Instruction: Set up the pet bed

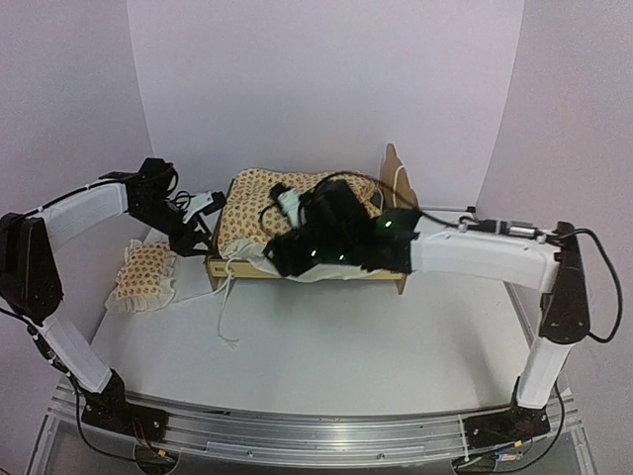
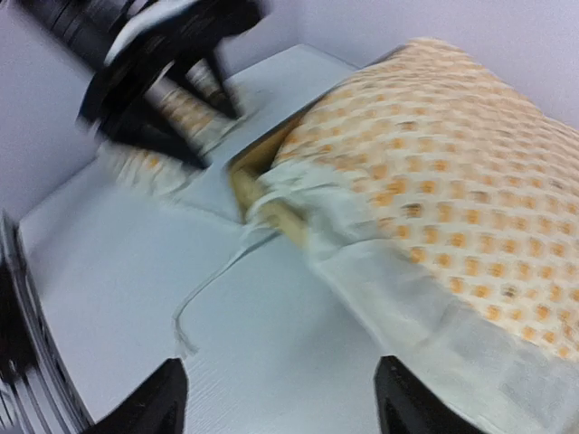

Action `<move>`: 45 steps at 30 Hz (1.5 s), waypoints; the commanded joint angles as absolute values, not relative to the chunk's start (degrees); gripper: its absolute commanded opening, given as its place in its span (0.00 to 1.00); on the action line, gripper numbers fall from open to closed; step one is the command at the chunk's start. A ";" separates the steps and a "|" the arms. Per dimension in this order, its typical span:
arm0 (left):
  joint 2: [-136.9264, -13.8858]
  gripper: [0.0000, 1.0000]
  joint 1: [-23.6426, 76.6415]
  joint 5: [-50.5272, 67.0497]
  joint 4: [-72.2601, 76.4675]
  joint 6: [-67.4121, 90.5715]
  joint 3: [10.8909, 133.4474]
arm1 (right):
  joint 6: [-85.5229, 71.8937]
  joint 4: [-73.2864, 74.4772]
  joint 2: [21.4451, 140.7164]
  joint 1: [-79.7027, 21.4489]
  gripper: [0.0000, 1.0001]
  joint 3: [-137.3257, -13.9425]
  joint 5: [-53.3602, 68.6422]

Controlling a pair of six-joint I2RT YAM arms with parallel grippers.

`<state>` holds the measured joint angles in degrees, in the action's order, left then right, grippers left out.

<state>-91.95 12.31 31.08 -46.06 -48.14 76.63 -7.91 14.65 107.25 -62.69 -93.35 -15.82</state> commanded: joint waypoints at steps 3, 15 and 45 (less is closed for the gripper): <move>-99.84 0.60 22.01 17.04 -37.45 -40.55 82.86 | -34.88 39.51 100.74 -49.37 0.60 -96.00 -31.34; -104.62 0.01 25.11 10.20 -33.84 -39.33 84.07 | -41.77 43.77 108.73 -42.34 0.67 -96.42 -32.25; -95.84 0.56 24.39 3.90 -41.50 -53.53 75.57 | -32.35 42.63 113.67 -37.31 0.07 -101.80 -17.15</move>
